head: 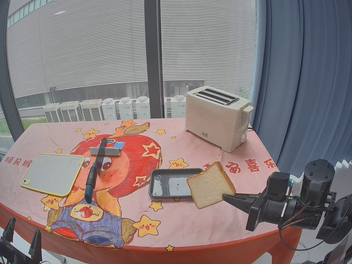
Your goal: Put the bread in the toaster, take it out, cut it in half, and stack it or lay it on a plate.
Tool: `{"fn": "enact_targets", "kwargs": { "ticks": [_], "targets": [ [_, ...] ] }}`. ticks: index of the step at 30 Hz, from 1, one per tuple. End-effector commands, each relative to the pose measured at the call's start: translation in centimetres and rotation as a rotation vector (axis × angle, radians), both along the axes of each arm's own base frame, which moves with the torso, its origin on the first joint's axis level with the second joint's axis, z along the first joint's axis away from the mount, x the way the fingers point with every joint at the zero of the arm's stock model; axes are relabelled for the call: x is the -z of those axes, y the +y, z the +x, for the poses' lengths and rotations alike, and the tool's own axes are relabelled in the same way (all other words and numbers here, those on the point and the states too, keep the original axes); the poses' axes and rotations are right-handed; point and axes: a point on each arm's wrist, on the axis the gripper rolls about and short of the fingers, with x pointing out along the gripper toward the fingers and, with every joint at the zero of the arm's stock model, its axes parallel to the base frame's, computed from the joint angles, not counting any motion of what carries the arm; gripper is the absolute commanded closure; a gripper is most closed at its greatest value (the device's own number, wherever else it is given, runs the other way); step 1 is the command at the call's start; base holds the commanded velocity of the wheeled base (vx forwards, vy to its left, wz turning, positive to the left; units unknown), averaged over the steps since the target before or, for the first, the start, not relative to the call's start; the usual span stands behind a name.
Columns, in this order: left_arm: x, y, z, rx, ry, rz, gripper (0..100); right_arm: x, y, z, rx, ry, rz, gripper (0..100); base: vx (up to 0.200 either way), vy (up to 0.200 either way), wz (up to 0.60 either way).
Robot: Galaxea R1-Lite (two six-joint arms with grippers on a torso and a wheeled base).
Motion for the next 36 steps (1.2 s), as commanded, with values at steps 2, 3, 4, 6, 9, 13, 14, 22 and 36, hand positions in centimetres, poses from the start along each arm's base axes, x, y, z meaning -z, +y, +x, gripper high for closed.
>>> {"fn": "enact_targets", "kwargs": {
  "ticks": [2, 3, 4, 6, 9, 13, 14, 22, 36],
  "targets": [
    [0.4, 0.0, 0.0, 0.0, 0.004, -0.001, 0, 0.0, -0.2, -0.4, -0.015, -0.04, 0.005, 100, 0.0, 0.0, 0.0],
    [0.4, 0.0, 0.0, 0.0, 0.004, -0.001, 0, -0.1, -0.3, -0.5, -0.016, -0.055, 0.009, 100, 0.0, 0.0, 0.0],
    [0.4, 0.0, 0.0, 0.0, 0.004, -0.001, 0, 0.0, -0.3, -0.5, -0.015, -0.064, 0.011, 100, 0.0, 0.0, 0.0],
    [0.4, 0.0, 0.0, 0.0, 0.004, -0.001, 0, -0.1, -0.4, -0.5, -0.013, -0.089, 0.025, 100, 0.0, 0.0, 0.0],
    [0.4, 0.0, 0.0, 0.0, 0.004, -0.001, 0, -0.2, -0.4, -0.2, -0.003, -0.11, 0.039, 100, 0.0, 0.0, 0.0],
    [0.4, 0.0, 0.0, 0.0, 0.004, -0.001, 0, -0.4, -0.9, 0.3, 0.02, -0.151, 0.044, 100, 0.0, 0.0, 0.0],
    [0.4, 0.0, 0.0, 0.0, 0.004, -0.001, 0, -0.5, -1.0, 0.3, 0.021, -0.154, 0.045, 100, 0.0, 0.0, 0.0],
    [0.4, 0.0, 0.0, 0.0, 0.004, -0.001, 0, -0.6, -1.0, 0.3, 0.022, -0.158, 0.046, 100, 0.125, 0.0, 0.0],
    [0.4, 0.0, 0.0, -0.002, 0.004, -0.001, 0, -0.4, -1.1, 0.4, 0.03, -0.153, 0.041, 100, 0.1, 0.0, 0.0]
  ]
}}
